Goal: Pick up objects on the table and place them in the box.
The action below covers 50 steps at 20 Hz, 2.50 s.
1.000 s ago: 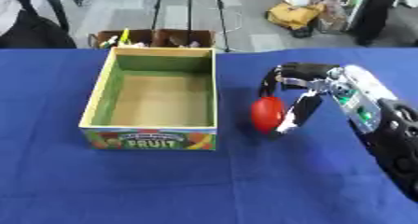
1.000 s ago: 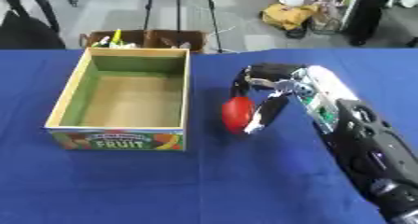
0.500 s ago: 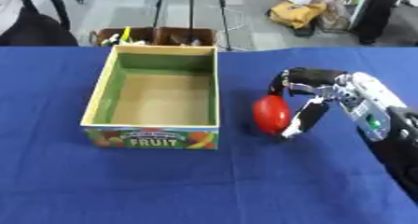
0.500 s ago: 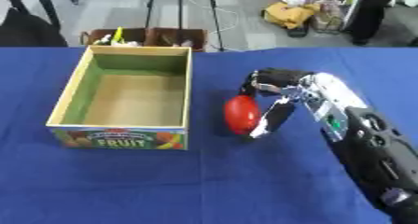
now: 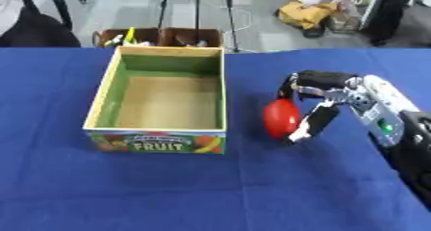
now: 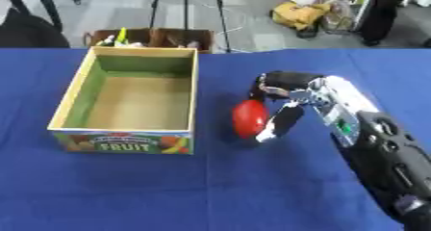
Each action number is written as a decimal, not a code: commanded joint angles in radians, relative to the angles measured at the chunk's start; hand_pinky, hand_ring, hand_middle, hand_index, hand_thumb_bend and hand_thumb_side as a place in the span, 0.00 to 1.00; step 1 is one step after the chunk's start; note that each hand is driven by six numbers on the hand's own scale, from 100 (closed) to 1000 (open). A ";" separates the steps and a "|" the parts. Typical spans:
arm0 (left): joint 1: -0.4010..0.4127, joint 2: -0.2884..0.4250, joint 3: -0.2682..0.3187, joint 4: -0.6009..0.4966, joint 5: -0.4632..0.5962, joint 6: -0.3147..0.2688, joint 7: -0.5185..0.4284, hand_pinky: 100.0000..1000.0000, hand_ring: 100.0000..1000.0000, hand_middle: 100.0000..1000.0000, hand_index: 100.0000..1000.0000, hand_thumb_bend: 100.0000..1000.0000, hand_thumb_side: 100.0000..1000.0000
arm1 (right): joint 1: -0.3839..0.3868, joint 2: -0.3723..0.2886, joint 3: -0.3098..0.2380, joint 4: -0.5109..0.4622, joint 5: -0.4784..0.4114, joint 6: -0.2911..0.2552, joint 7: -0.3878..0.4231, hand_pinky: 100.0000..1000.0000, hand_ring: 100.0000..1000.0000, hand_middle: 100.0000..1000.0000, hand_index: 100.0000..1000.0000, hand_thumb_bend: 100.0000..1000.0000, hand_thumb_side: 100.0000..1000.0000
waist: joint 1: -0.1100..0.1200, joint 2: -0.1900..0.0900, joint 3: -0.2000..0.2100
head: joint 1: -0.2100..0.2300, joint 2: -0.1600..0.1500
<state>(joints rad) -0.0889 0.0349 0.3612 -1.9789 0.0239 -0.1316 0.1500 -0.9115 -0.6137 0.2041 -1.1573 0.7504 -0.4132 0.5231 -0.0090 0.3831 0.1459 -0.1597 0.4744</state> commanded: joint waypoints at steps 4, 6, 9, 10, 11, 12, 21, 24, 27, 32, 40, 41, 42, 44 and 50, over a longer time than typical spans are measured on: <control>-0.006 0.010 -0.001 -0.021 -0.004 0.000 -0.004 0.00 0.09 0.43 0.27 0.00 0.73 | -0.013 -0.039 -0.002 -0.033 -0.042 0.025 -0.023 0.41 0.55 0.39 0.55 0.30 0.59 | 0.001 -0.019 -0.002 | 0.002 0.002; -0.005 0.010 -0.001 -0.021 -0.005 0.001 -0.004 0.00 0.09 0.43 0.27 0.00 0.73 | -0.012 -0.041 -0.002 -0.035 -0.047 0.031 -0.029 0.40 0.54 0.38 0.55 0.19 0.60 | 0.000 -0.020 -0.002 | 0.003 0.002; -0.005 0.011 0.000 -0.021 -0.005 0.002 -0.005 0.00 0.09 0.43 0.27 0.00 0.73 | -0.011 -0.044 -0.003 -0.038 -0.053 0.039 -0.039 0.38 0.53 0.36 0.53 0.00 0.58 | -0.001 -0.021 -0.003 | 0.003 0.001; -0.005 0.011 0.000 -0.021 -0.005 0.002 -0.005 0.00 0.09 0.43 0.27 0.00 0.73 | -0.011 -0.044 -0.004 -0.039 -0.057 0.042 -0.043 0.38 0.53 0.35 0.52 0.00 0.58 | -0.001 -0.021 -0.003 | 0.003 0.001; -0.005 0.011 0.000 -0.021 -0.005 0.003 -0.005 0.00 0.09 0.43 0.27 0.00 0.73 | -0.011 -0.044 -0.005 -0.041 -0.063 0.046 -0.047 0.37 0.53 0.35 0.52 0.00 0.58 | -0.001 -0.021 -0.003 | 0.003 0.001; -0.005 0.011 0.000 -0.021 -0.005 0.003 -0.005 0.00 0.09 0.43 0.27 0.00 0.73 | -0.011 -0.045 -0.006 -0.043 -0.071 0.049 -0.050 0.37 0.53 0.34 0.51 0.00 0.57 | -0.001 -0.022 -0.003 | 0.003 0.000; -0.003 0.016 0.002 -0.021 -0.005 0.006 -0.004 0.00 0.09 0.43 0.27 0.00 0.73 | -0.038 -0.079 -0.020 -0.145 -0.193 0.086 -0.088 0.35 0.50 0.29 0.42 0.00 0.62 | -0.007 -0.029 -0.007 | 0.002 -0.001; -0.003 0.019 0.002 -0.021 -0.006 0.007 -0.003 0.00 0.09 0.43 0.27 0.00 0.73 | -0.049 -0.095 -0.019 -0.188 -0.233 0.106 -0.103 0.35 0.49 0.28 0.38 0.02 0.65 | -0.011 -0.033 -0.005 | -0.001 0.000; -0.004 0.023 0.002 -0.021 -0.005 0.008 -0.003 0.00 0.09 0.43 0.27 0.00 0.73 | -0.064 -0.109 -0.017 -0.220 -0.266 0.125 -0.120 0.35 0.49 0.28 0.34 0.02 0.65 | -0.017 -0.039 0.003 | -0.009 0.000; -0.004 0.030 0.004 -0.021 -0.005 0.010 0.001 0.00 0.09 0.43 0.27 0.00 0.73 | -0.103 -0.116 -0.019 -0.229 -0.311 0.148 -0.146 0.34 0.49 0.27 0.32 0.03 0.65 | -0.032 -0.045 0.023 | -0.025 -0.005; -0.017 0.036 0.002 -0.021 -0.005 0.004 -0.003 0.00 0.09 0.43 0.27 0.00 0.73 | -0.200 -0.068 -0.020 -0.161 -0.337 0.165 -0.161 0.34 0.48 0.26 0.30 0.07 0.63 | -0.057 -0.028 0.080 | -0.094 -0.023; -0.017 0.036 0.002 -0.021 -0.006 0.003 -0.003 0.00 0.09 0.43 0.27 0.00 0.73 | -0.211 -0.059 -0.022 -0.148 -0.336 0.167 -0.162 0.34 0.48 0.26 0.30 0.07 0.63 | -0.059 -0.026 0.089 | -0.107 -0.028; -0.018 0.036 0.002 -0.021 -0.006 0.002 -0.004 0.00 0.09 0.43 0.27 0.00 0.73 | -0.221 -0.051 -0.024 -0.135 -0.332 0.168 -0.165 0.34 0.48 0.26 0.30 0.07 0.62 | -0.062 -0.024 0.098 | -0.120 -0.033; -0.020 0.037 0.002 -0.021 -0.005 -0.001 -0.004 0.00 0.09 0.43 0.27 0.00 0.76 | -0.240 -0.037 -0.029 -0.107 -0.324 0.171 -0.176 0.34 0.48 0.26 0.30 0.07 0.63 | -0.066 -0.022 0.115 | -0.144 -0.040; -0.020 0.036 0.003 -0.021 -0.008 -0.006 -0.003 0.00 0.07 0.44 0.27 0.00 0.73 | -0.278 -0.018 -0.035 -0.030 -0.266 0.156 -0.220 0.35 0.48 0.26 0.29 0.05 0.64 | -0.081 -0.015 0.160 | -0.195 -0.062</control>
<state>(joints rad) -0.1037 0.0529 0.3615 -1.9789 0.0162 -0.1308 0.1470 -1.1637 -0.6170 0.1815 -1.1944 0.4672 -0.2535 0.3146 -0.0967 0.3866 0.3078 -0.3438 0.4284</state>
